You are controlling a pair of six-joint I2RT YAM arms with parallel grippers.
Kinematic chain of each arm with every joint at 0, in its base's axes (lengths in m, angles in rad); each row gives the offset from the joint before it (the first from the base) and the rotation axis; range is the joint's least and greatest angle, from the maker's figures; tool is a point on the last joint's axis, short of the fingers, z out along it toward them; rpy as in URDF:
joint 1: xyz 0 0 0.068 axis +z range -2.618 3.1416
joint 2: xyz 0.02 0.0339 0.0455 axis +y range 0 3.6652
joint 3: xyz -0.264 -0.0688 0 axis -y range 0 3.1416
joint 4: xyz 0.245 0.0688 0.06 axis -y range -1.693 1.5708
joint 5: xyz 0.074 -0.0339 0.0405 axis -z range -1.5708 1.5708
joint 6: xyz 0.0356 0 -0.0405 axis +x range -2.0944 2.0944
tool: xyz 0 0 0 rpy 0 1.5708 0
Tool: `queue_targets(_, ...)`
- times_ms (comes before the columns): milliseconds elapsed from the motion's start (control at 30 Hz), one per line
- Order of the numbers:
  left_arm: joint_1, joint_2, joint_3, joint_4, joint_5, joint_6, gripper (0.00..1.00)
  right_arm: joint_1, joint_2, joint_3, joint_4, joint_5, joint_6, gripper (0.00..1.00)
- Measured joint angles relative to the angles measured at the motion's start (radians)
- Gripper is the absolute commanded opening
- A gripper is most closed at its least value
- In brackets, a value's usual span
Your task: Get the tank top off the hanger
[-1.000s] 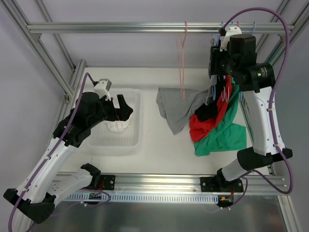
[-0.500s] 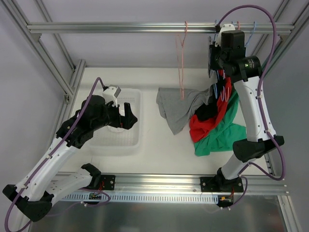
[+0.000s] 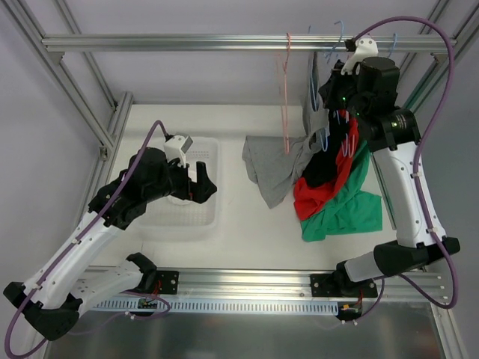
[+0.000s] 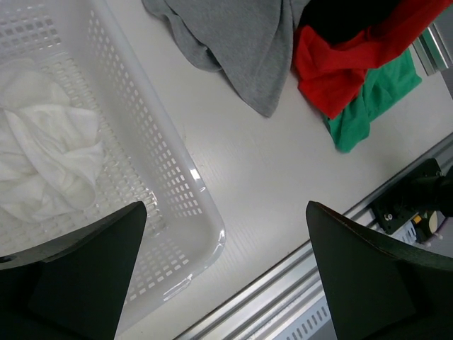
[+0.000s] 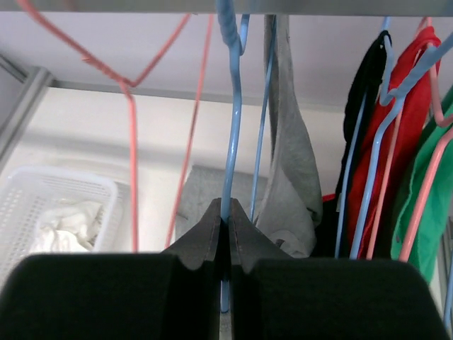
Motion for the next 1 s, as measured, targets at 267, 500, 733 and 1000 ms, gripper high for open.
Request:
queue_targets(267,-0.115,0.003,0.085,-0.003,0.035,0.019,0.99,0.0,-0.16,-0.124,0.034,-0.084,0.019,0.0)
queue_targets(500,-0.288,0.064,0.211,0.127,0.07,0.09,0.99,0.0,-0.428,-0.364,0.005,-0.148,0.037,0.0)
queue_targets(733,-0.439,0.303,0.466,0.289,0.048,0.222,0.99,0.0,-0.765,-0.438,-0.228,-0.218,0.069,0.0)
queue_targets(1000,-0.448,0.62,0.757,0.356,0.1,0.267,0.86,0.0,-0.914,-0.213,-0.536,-0.282,0.072,0.0)
